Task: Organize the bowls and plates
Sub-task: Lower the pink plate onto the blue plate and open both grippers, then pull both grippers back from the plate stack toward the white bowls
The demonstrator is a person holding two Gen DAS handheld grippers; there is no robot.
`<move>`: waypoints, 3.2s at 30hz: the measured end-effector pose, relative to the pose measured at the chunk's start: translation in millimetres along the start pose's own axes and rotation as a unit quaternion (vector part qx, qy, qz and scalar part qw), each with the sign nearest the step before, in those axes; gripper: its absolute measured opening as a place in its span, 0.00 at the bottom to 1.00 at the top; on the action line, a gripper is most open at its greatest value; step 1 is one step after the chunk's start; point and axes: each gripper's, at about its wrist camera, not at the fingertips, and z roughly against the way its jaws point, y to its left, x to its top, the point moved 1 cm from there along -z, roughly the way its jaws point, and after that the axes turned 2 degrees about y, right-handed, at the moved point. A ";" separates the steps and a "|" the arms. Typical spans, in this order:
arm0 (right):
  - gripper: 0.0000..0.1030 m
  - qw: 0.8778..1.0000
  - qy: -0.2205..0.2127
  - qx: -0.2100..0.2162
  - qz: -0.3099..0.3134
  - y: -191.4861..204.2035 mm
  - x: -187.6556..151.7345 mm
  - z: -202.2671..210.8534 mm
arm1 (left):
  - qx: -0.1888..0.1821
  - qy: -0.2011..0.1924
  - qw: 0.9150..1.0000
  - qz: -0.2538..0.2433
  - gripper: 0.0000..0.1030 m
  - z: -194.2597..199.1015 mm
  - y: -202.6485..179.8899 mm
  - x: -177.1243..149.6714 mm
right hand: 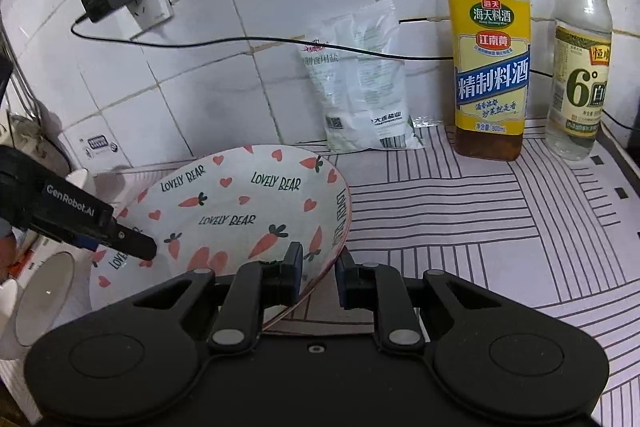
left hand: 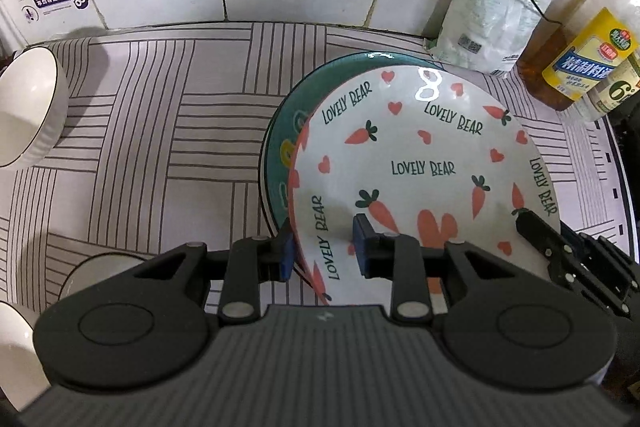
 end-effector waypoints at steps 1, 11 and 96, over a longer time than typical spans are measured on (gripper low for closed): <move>0.21 1.000 0.001 -0.004 0.002 0.9 0.2 -1.3 | 0.001 0.000 1.000 0.000 0.27 0.4 0.4 0.2; 0.23 1.000 0.001 -0.014 0.021 7.4 3.0 -12.5 | 0.043 -0.008 0.999 -0.019 0.27 0.3 -3.1 -3.8; 0.95 0.975 -0.008 0.079 0.207 192.0 -93.2 96.7 | 0.039 -0.068 0.995 -0.068 0.89 122.1 114.7 -180.0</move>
